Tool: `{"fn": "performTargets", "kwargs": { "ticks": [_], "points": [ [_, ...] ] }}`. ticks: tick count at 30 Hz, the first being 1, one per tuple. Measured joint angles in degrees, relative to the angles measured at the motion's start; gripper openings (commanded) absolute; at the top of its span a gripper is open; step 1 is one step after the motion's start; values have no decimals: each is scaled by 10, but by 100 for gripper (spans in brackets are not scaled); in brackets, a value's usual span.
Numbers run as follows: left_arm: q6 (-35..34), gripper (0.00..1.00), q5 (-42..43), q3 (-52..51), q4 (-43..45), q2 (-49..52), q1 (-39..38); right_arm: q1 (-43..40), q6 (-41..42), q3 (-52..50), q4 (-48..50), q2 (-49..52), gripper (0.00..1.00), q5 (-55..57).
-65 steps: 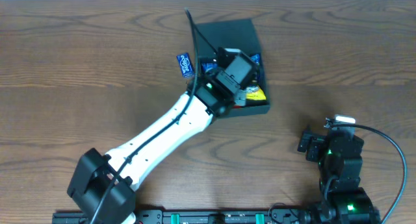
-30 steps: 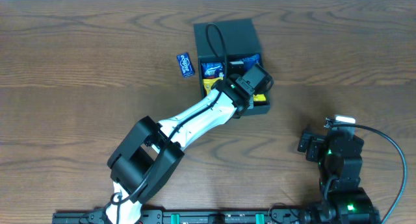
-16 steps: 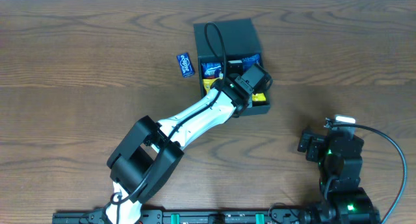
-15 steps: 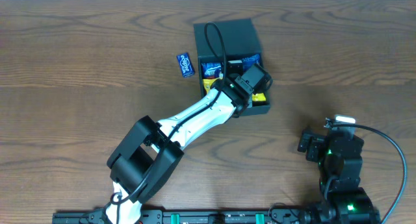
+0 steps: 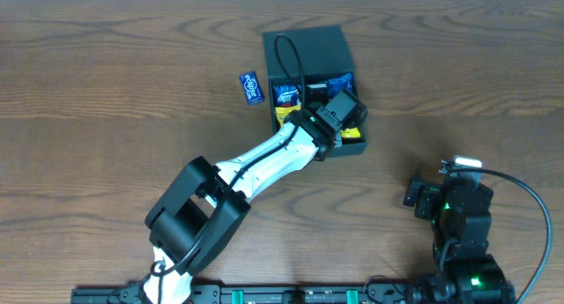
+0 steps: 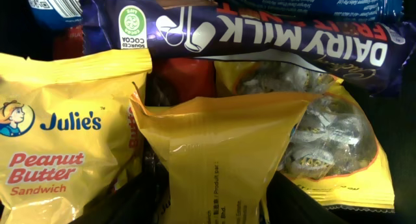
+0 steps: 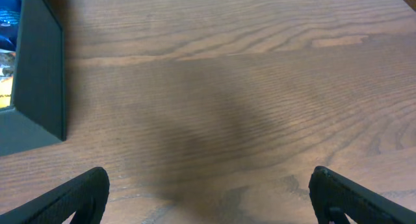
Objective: Pack container
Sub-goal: 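Release the packet and move the left gripper to the Eclipse tin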
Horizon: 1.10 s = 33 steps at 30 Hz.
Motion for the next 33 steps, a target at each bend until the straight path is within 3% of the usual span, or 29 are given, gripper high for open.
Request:
{"fn": "performTargets", "kwargs": {
  "ticks": [8,20,33],
  "points": [
    [1,56,-1,-1,-1,-10,0,0,0,0,0,0,99,0],
    [63,55,-37,-2,-42,-136,12,0,0,0,0,0,99,0],
    [63,49,16,-2,-79,-151,234,0,0,0,0,0,99,0]
  ]
}}
